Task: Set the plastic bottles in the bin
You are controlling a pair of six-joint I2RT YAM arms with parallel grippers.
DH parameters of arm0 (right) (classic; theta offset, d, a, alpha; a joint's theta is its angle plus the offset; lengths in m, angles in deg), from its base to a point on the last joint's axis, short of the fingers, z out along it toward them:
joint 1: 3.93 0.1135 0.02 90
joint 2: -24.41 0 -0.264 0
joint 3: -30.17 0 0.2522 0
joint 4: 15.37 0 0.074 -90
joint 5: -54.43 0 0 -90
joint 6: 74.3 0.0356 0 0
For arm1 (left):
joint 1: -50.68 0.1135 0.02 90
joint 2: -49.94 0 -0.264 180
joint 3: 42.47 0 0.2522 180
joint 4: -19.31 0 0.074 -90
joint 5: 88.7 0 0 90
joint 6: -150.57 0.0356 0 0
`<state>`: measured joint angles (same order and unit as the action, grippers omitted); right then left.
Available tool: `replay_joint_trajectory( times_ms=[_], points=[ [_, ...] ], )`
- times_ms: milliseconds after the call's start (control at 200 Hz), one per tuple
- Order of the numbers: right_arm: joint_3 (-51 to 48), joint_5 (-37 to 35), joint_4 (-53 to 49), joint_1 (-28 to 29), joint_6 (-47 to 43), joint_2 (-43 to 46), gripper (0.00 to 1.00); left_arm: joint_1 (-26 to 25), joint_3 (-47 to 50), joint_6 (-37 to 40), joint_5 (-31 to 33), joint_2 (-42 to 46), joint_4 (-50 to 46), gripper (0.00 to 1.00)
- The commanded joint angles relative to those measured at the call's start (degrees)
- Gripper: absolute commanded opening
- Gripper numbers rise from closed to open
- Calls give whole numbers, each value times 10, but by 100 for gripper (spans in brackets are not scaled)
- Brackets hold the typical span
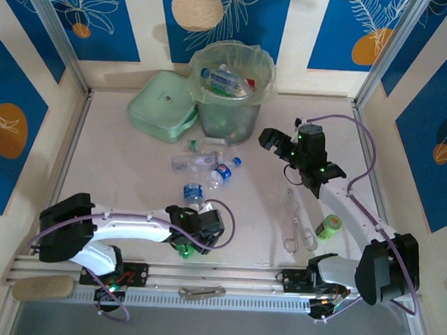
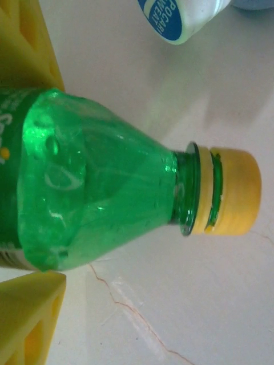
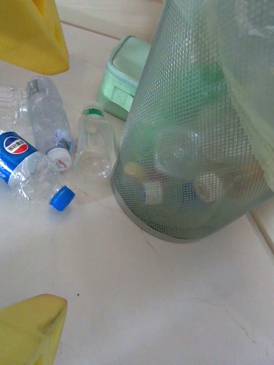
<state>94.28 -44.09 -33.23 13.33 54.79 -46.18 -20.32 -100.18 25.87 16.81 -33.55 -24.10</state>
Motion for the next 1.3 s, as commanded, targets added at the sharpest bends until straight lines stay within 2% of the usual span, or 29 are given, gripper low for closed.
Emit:
replay_joint_trajectory(
  times_ms=[0, 190, 330, 500, 800, 975, 1095, 1206, 1296],
  points=[
    [-9, 10, 3, -4, 10, 12, 99, -5, -4, 2, 15, 9, -19, 74],
    [-9, 11, 4, -4, 12, 12, 99, -5, 7, 1, 23, 10, -18, 69],
    [-12, 10, 3, -4, 13, 14, 99, -5, 18, 2, 24, 14, -6, 59],
    [-15, 8, 2, -4, 16, 17, 99, -5, 23, 4, 27, 16, 3, 50],
    [-15, 9, 4, -5, 22, 14, 99, 6, 4, 13, 43, 64, -9, 47],
    [-17, 8, 6, -6, 27, 13, 99, 44, -39, 40, 27, 124, -4, 47],
    [-19, 10, 8, -6, 31, 12, 99, 97, -66, 47, -2, 145, 25, 46],
    [-22, 12, 9, -6, 34, 12, 99, 152, -83, 44, -32, 152, 89, 46],
    [-26, 13, 13, -6, 39, 12, 99, 177, -96, 46, -25, 143, 172, 43]
  ],
)
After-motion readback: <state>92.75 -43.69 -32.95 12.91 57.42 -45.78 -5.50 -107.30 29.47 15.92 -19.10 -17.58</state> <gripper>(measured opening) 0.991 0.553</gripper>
